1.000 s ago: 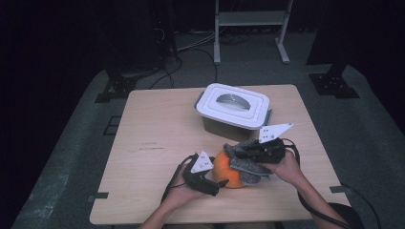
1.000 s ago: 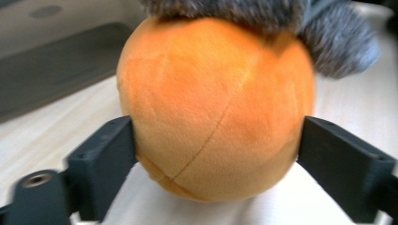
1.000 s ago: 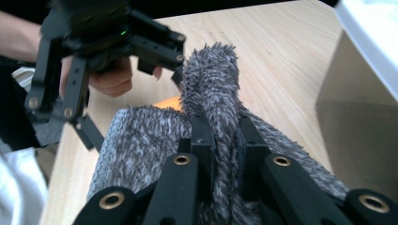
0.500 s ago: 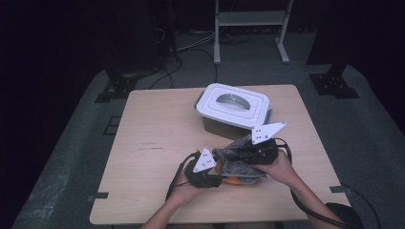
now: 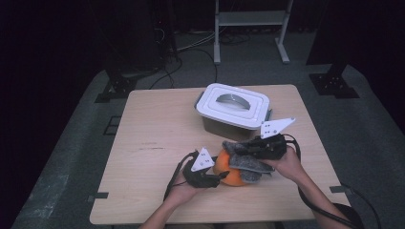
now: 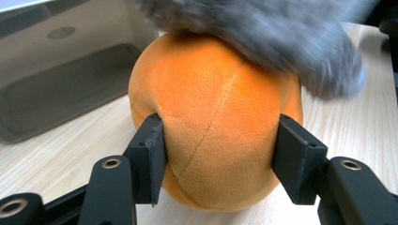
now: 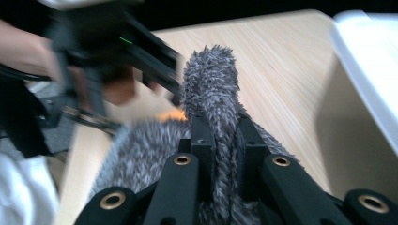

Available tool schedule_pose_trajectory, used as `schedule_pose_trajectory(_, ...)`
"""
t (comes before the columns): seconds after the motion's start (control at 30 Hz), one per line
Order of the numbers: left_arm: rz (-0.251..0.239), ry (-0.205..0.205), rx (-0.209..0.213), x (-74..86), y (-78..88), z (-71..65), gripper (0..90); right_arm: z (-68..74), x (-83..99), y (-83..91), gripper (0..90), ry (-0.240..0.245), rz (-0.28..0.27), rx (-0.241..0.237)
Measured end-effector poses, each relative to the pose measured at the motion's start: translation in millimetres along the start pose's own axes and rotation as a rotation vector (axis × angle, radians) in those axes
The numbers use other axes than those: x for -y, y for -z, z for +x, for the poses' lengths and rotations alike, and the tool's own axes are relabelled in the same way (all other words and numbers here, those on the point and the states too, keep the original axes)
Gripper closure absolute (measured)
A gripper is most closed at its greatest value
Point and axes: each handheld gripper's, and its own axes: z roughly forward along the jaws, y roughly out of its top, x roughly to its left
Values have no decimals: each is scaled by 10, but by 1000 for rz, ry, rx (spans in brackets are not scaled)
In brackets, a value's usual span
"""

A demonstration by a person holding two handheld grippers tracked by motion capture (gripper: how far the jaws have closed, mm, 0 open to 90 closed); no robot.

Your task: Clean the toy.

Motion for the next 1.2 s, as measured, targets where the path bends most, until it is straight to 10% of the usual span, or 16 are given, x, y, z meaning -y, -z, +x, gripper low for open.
schedule_pose_trajectory(0.17, -17, 8, 1, -68, 58, 9, 414, 169, -132, -148, 803, 68, 14, -38)
schedule_pose_trajectory(0.53, -10, 20, 46, 138, 130, 84, 335, -216, 118, -25, 801, -93, 16, -2)
schedule_pose_trajectory(0.67, -17, 130, 128, 166, 136, 169, 109, -70, 185, -113, 801, -88, 22, -46)
schedule_pose_trajectory(0.8, 2, 142, 165, 173, 107, 176, 100, 172, 206, -195, 801, -45, 26, -100)
schedule_pose_trajectory(1.07, -13, -77, 94, 105, 117, -92, 316, 251, 56, -124, 801, 6, -6, -63)
schedule_pose_trajectory(1.2, -4, -89, 93, 107, 111, -99, 298, 192, 107, -115, 800, 1, -7, -60)
